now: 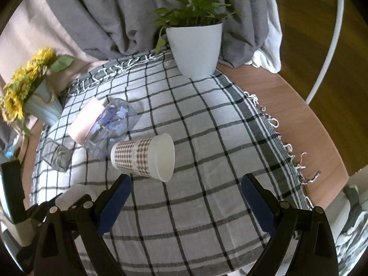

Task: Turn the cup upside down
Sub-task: 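Lift the white cup with the left tool and rotate it rim-down, then lower the white cup onto the cloth and open the left tool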

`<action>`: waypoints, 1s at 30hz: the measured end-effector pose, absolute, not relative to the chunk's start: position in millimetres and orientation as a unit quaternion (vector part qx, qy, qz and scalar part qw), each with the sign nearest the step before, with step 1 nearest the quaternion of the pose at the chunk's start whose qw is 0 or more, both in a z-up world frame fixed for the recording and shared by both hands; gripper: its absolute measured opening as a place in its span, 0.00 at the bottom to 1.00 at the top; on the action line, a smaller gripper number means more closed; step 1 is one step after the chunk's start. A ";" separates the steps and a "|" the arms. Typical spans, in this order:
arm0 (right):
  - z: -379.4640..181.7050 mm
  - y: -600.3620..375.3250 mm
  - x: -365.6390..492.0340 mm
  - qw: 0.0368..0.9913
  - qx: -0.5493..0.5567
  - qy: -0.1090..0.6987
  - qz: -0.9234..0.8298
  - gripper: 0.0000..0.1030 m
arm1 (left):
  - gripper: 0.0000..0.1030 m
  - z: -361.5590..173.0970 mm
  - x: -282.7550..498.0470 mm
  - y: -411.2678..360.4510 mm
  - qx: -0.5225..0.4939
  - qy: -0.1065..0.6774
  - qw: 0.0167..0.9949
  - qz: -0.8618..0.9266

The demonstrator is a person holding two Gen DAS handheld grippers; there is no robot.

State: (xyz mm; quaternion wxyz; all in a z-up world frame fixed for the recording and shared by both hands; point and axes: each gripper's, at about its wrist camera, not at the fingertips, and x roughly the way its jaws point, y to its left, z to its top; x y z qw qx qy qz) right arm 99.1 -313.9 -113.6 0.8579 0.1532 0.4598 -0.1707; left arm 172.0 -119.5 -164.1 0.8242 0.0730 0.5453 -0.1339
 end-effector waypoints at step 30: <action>-125.0 -308.2 103.6 0.845 0.135 0.493 -0.157 0.93 | 0.73 -169.6 158.0 -116.7 0.073 0.579 0.798 -0.152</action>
